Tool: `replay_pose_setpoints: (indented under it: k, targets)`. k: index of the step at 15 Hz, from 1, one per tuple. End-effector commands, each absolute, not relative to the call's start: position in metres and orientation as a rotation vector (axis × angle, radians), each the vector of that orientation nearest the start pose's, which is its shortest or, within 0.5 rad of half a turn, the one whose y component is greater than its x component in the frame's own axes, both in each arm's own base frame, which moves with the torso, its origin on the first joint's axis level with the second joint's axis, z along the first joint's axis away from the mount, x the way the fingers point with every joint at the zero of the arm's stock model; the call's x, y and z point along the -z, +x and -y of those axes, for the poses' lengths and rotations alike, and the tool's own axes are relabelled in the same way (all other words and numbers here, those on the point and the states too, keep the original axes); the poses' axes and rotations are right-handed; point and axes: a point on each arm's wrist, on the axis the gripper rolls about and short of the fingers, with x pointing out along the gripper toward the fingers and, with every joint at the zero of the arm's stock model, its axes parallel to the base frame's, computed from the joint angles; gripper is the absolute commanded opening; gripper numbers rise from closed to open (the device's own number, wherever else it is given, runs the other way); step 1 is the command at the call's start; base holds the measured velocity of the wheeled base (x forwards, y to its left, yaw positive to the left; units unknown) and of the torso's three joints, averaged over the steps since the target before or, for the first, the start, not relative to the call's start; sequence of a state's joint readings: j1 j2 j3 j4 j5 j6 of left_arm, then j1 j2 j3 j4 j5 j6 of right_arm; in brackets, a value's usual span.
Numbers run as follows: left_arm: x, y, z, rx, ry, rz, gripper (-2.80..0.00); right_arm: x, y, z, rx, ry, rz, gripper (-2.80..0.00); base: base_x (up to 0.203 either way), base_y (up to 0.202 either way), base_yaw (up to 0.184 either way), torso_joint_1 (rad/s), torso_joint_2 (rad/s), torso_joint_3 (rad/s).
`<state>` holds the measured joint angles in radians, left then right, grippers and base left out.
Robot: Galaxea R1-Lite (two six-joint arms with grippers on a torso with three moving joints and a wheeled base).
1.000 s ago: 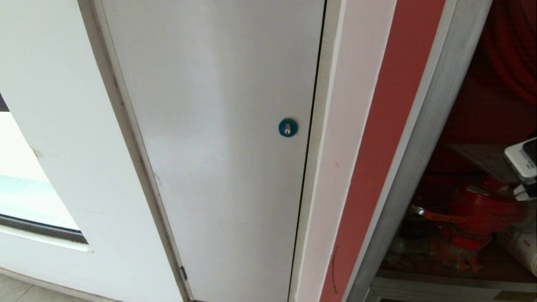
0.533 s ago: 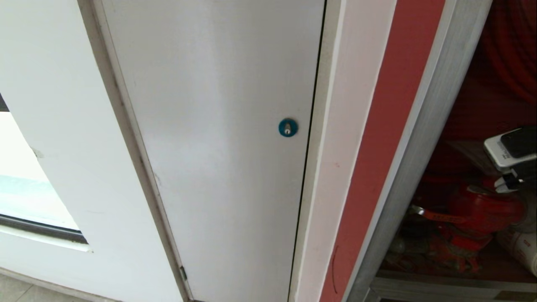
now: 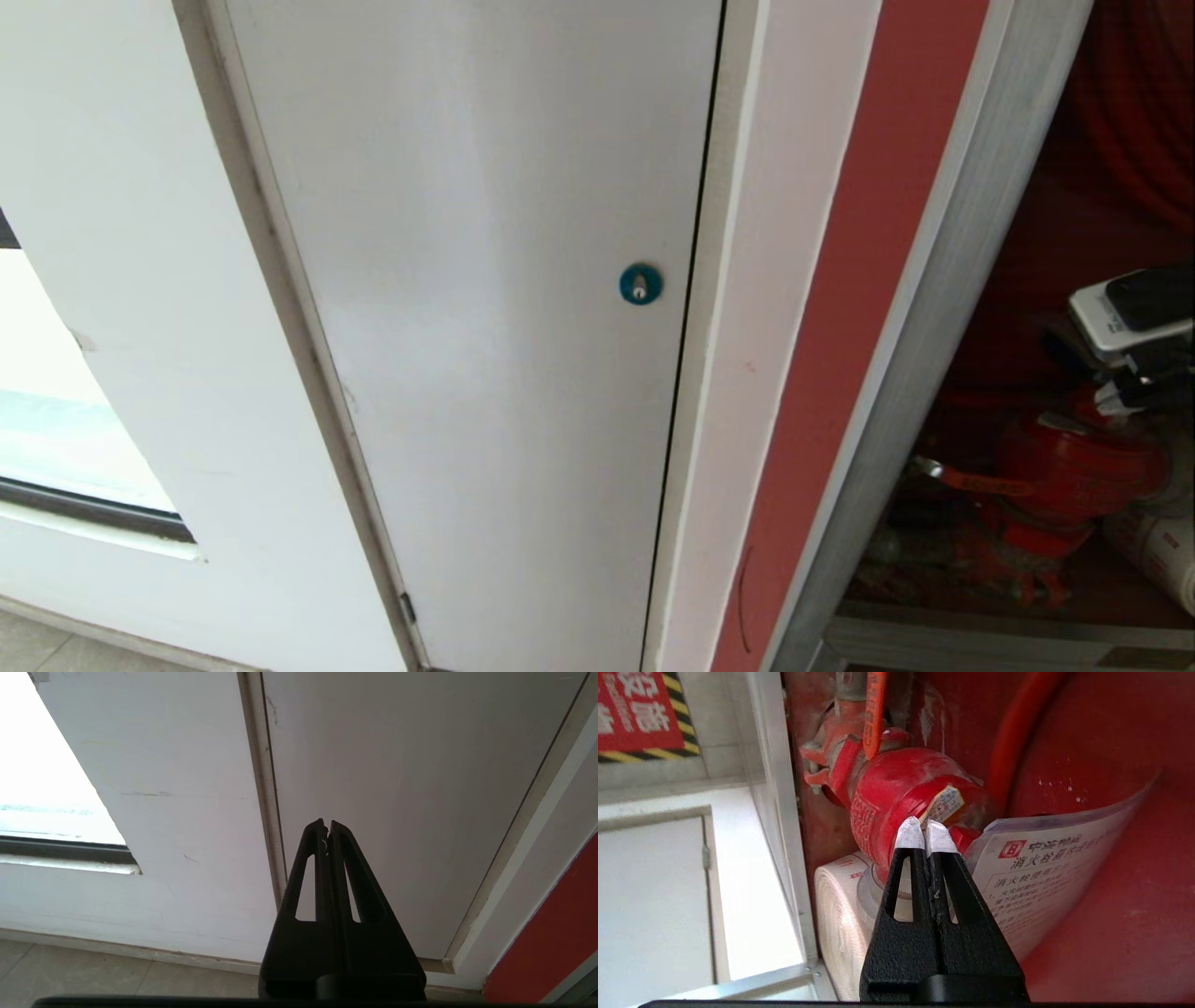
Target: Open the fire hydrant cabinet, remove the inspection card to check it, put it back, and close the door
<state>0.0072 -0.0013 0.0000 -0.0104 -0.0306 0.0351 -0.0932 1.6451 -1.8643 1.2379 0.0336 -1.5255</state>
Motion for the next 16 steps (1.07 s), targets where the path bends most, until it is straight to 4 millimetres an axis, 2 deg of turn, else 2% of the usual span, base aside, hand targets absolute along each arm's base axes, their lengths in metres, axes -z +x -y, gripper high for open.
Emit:
replay_pose_setpoints:
  k: [1,4,8,13,16]
  targets:
    - [-0.075,-0.022,0.001,0.023,0.035,0.005,-2.8,-0.323,0.23,0.02,-0.731,-1.322,-0.841,-2.8,0.0,0.0,0.0,0.0,0.0,0.0]
    - [-0.075,-0.022,0.001,0.023,0.035,0.005,-2.8,-0.323,0.227,0.018,-0.741,-1.323,-0.839,-2.8,0.0,0.0,0.0,0.0,0.0,0.0]
    - [-0.075,-0.022,0.001,0.023,0.035,0.005,-2.8,-0.324,0.209,0.013,-0.764,-1.327,-0.84,-2.8,0.0,0.0,0.0,0.0,0.0,0.0]
    - [-0.075,-0.022,0.001,0.023,0.035,0.005,-2.8,-0.328,0.166,0.01,-0.737,-1.333,-0.814,-2.8,0.0,0.0,0.0,0.0,0.0,0.0]
    - [-0.075,-0.022,0.001,0.023,0.035,0.005,-2.8,-0.328,0.137,0.007,-0.693,-1.208,-0.792,-2.8,0.0,0.0,0.0,0.0,0.0,0.0]
